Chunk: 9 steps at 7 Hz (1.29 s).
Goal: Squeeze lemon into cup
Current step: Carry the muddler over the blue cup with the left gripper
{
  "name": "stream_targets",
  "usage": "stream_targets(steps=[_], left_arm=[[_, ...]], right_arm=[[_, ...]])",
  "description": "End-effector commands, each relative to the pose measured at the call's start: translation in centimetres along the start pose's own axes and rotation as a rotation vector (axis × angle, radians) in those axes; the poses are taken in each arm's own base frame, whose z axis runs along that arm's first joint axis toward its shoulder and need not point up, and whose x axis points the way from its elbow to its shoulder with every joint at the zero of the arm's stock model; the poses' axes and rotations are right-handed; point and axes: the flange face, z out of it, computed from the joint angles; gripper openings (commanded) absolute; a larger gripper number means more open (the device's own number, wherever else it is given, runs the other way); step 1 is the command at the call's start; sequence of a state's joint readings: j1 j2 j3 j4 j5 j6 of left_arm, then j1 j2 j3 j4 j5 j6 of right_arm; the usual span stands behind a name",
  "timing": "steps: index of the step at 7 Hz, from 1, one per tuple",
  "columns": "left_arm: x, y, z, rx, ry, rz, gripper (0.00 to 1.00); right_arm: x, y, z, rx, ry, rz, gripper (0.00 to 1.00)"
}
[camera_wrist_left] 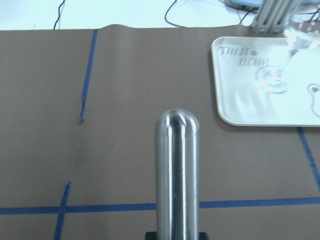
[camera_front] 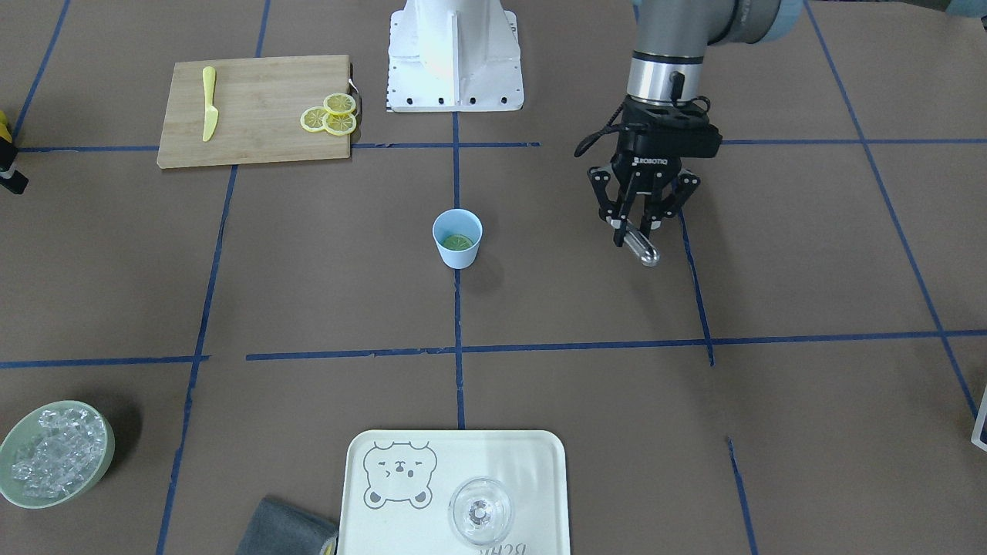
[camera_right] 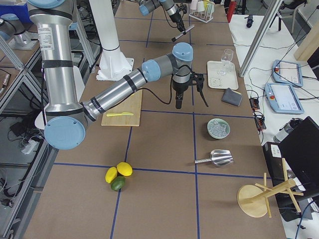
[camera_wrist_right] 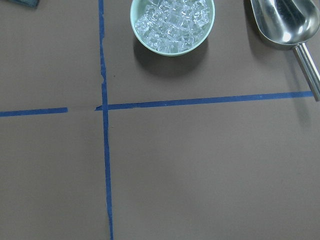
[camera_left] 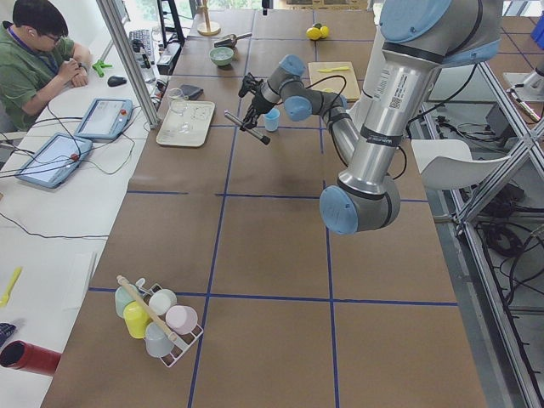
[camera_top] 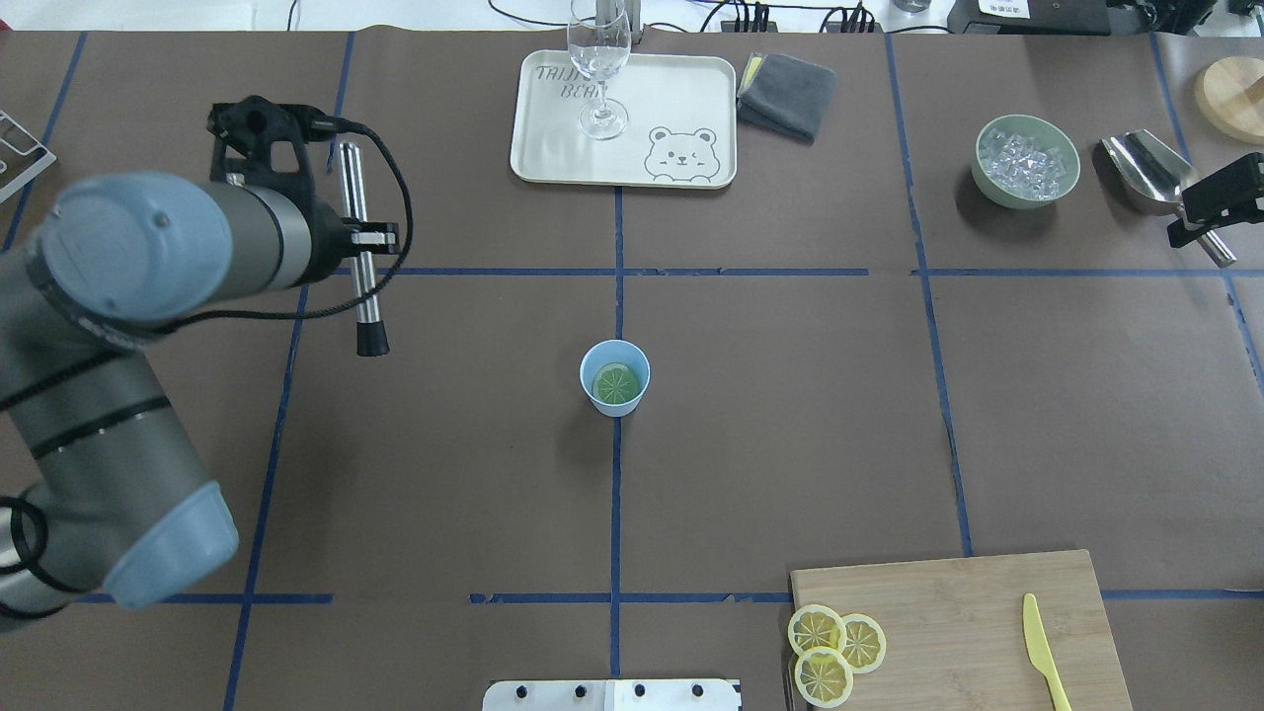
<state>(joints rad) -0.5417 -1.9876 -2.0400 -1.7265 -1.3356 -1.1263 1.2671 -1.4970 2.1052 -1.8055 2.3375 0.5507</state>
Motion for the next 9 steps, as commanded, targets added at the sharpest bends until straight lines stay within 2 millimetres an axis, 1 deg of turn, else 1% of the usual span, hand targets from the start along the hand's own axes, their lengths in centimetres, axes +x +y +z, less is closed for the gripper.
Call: stream_targets(steps=[1,2,3,4,5,6,7,8,9], left_arm=[[7.4,0.2,-3.9,0.081,0.128,-0.038,0.00],[8.2,-0.5,-5.0,0.160,0.201,-0.117,0.00],[8.8,0.0,-5.7,0.222,0.224,-0.129,0.00],[9.3,0.7,-6.0,0.283,0.207,-0.132,0.00],[10.2,2.4,-6.3,0.420,0.183,-0.159,0.00],[11.1,4.8,-5.5,0.516,0.176,-0.140,0.00],[11.4,5.9,-5.7,0.557,0.245,-0.100,0.00],[11.3,7.0,-4.2,0.577,0.282,-0.113,0.00],[11.4,8.0,-3.6,0.571,0.267,-0.060,0.00]], right_arm=[[1.0,0.2,-0.3,0.000,-0.004,0.016,1.00],[2.6,0.3,-0.5,0.005,0.002,0.026,1.00],[5.4,0.9,-0.4,-0.002,0.016,-0.014,1.00],[8.4,1.7,-0.6,-0.006,0.023,-0.033,1.00],[11.0,2.7,-0.7,-0.018,-0.003,-0.047,1.00],[14.0,3.5,-0.8,-0.024,-0.015,-0.055,1.00],[17.3,3.9,-0.7,-0.023,-0.013,-0.103,1.00],[19.7,3.8,-0.7,-0.019,-0.009,-0.111,1.00],[21.4,3.7,-0.9,-0.010,-0.007,-0.120,1.00]])
